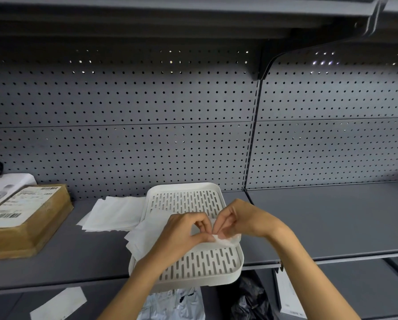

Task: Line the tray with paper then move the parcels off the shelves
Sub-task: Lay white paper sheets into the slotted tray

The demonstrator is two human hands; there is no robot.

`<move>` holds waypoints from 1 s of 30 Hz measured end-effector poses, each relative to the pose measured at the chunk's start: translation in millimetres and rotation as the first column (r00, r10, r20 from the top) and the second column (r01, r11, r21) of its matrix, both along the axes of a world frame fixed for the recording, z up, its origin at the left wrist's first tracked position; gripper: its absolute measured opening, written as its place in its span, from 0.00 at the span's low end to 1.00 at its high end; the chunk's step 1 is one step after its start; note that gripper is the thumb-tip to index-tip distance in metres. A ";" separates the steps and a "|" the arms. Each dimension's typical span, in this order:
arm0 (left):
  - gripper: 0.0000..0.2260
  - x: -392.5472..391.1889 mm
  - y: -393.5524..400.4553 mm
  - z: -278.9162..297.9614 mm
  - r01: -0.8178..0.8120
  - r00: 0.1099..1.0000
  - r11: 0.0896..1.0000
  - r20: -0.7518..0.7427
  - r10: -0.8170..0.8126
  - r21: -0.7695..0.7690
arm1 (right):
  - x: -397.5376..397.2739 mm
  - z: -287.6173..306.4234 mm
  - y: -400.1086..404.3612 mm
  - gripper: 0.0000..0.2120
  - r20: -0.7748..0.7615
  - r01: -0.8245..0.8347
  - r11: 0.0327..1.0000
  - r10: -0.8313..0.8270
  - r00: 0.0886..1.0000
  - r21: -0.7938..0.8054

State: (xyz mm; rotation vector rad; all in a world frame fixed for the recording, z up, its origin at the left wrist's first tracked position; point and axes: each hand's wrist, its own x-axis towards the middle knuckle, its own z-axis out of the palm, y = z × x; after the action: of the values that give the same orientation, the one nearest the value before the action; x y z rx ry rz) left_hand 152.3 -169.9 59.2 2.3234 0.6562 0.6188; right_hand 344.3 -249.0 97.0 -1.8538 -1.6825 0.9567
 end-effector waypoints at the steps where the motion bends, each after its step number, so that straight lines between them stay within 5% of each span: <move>1: 0.07 -0.2 -0.2 -0.9 0.014 1.000 1.000 -0.008 -0.014 -0.009 | 1.2 0.5 -1.1 0.09 -0.011 -0.002 1.000 0.002 1.000 0.004; 6: 0.13 -1.6 0.3 -3.0 0.033 0.999 0.999 -0.013 -0.033 0.021 | 3.6 5.3 -3.4 0.08 -0.057 -0.013 1.000 0.013 0.998 -0.003; 30: 0.11 -2.1 -3.7 -5.0 0.033 0.998 0.997 0.057 -0.036 0.065 | 19.4 15.7 -16.3 0.17 -0.224 -0.147 0.986 0.127 0.966 -0.075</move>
State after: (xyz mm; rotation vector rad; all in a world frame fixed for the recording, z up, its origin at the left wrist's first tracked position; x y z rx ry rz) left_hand 150.2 -173.7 54.1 2.3611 0.5758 0.6986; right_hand 363.7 -265.2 112.8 -1.6340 -1.6732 1.2650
